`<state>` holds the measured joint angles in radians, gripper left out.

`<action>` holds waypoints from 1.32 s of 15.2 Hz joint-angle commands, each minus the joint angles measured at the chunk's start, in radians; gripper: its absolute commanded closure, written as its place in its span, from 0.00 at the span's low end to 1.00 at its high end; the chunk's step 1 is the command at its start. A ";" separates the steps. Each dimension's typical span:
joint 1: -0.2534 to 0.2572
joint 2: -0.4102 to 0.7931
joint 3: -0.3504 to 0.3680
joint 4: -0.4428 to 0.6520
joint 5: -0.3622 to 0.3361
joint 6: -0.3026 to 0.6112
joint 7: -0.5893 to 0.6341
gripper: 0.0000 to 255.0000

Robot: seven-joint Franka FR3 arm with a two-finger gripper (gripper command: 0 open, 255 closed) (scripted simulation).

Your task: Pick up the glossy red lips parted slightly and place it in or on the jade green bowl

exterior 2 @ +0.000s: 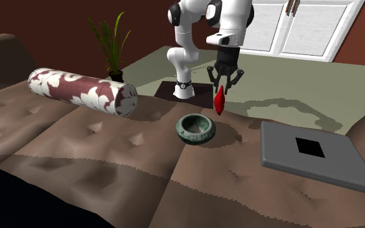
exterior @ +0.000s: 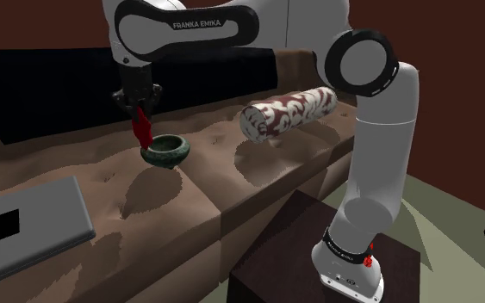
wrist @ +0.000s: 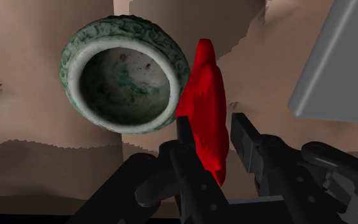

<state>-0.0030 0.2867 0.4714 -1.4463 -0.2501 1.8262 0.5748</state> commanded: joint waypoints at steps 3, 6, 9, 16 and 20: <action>-0.048 0.031 -0.026 0.056 0.006 -0.014 -0.085 1.00; -0.079 0.066 -0.045 0.117 0.006 -0.034 -0.146 1.00; -0.096 0.078 -0.053 0.112 0.006 -0.015 -0.167 1.00; -0.107 0.070 -0.055 0.007 0.005 0.082 -0.156 1.00; -0.111 0.072 -0.058 -0.045 0.001 0.134 -0.149 1.00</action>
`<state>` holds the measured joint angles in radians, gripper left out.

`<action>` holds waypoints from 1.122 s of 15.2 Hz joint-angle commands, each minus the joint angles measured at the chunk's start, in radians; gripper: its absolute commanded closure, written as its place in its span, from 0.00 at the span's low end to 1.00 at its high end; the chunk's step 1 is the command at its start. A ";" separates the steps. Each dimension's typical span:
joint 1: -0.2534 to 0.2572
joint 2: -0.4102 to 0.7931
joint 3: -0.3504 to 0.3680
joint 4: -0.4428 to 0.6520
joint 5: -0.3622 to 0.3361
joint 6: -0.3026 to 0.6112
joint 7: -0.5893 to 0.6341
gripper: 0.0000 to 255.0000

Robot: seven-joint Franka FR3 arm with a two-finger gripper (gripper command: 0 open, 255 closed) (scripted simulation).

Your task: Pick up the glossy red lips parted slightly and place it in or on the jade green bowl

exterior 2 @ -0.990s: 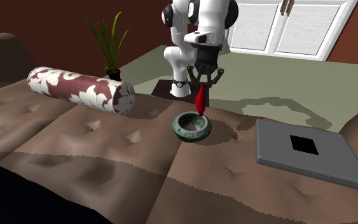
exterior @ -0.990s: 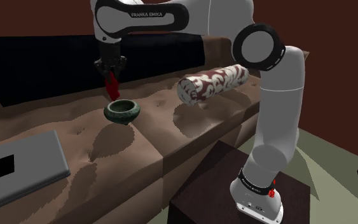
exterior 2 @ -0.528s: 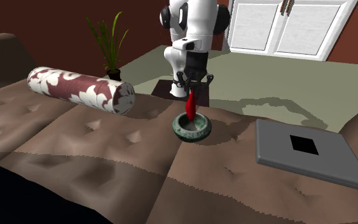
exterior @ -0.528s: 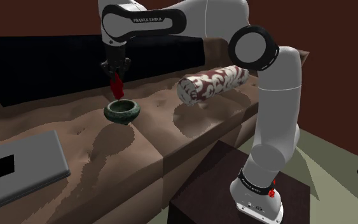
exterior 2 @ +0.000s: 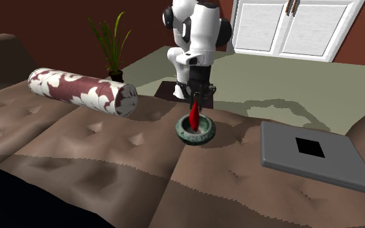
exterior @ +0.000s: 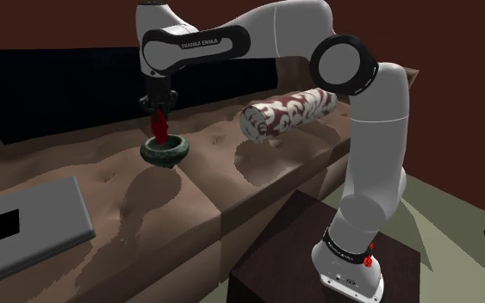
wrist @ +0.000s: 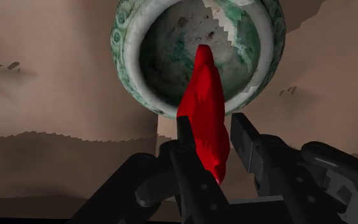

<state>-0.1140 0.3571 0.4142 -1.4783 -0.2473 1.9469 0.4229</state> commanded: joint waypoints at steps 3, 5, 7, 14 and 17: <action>-0.002 0.005 -0.003 -0.048 -0.006 0.051 0.009 1.00; -0.002 0.006 -0.003 -0.055 -0.007 0.059 0.011 1.00; -0.003 0.007 -0.003 -0.054 -0.007 0.059 0.011 1.00; -0.002 0.007 -0.003 -0.050 -0.007 0.055 0.010 0.00; -0.003 0.007 -0.003 -0.055 -0.007 0.059 0.011 0.00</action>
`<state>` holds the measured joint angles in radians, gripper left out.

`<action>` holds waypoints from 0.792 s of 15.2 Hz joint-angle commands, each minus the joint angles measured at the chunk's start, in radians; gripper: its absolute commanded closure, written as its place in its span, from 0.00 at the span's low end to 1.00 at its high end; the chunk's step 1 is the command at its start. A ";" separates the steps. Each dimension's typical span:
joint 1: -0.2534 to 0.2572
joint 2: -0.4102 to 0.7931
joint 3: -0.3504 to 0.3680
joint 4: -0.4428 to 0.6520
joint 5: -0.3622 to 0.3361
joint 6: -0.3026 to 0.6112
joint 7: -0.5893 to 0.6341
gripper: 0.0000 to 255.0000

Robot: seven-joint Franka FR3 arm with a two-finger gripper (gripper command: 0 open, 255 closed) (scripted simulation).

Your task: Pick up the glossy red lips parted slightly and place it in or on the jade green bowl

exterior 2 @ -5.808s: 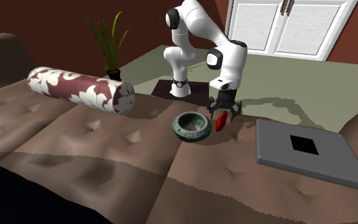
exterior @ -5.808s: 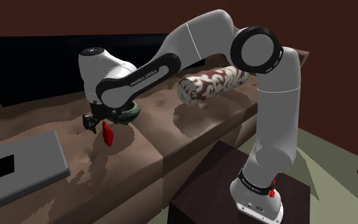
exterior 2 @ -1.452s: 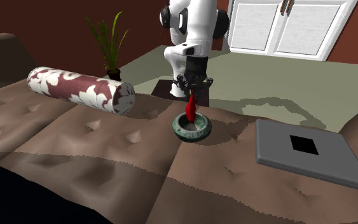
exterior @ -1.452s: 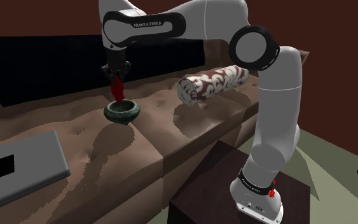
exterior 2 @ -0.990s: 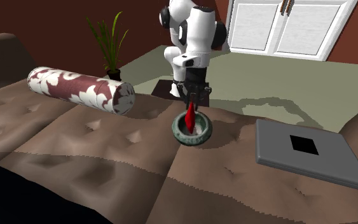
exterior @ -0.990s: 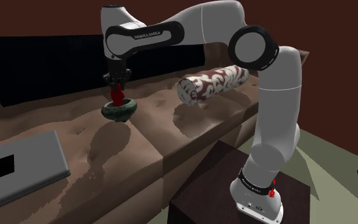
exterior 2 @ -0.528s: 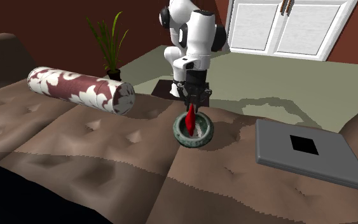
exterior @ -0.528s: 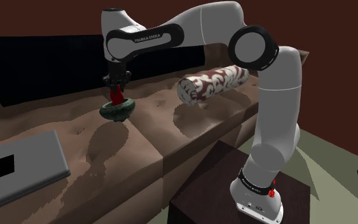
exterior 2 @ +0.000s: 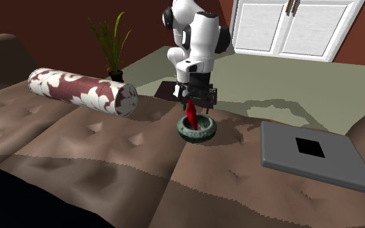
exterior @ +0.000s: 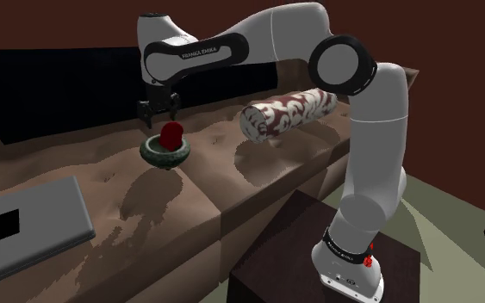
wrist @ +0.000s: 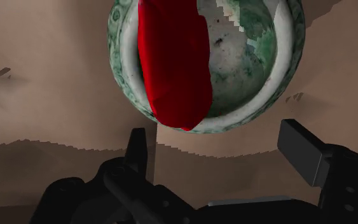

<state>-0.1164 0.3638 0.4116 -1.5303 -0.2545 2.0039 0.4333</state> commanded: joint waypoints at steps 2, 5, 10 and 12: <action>0.001 -0.021 0.005 0.035 0.011 -0.054 -0.007 0.00; 0.003 -0.035 0.010 0.074 0.019 -0.106 -0.013 0.00; 0.003 -0.035 0.010 0.074 0.019 -0.106 -0.013 0.00; 0.003 -0.035 0.010 0.074 0.019 -0.106 -0.013 0.00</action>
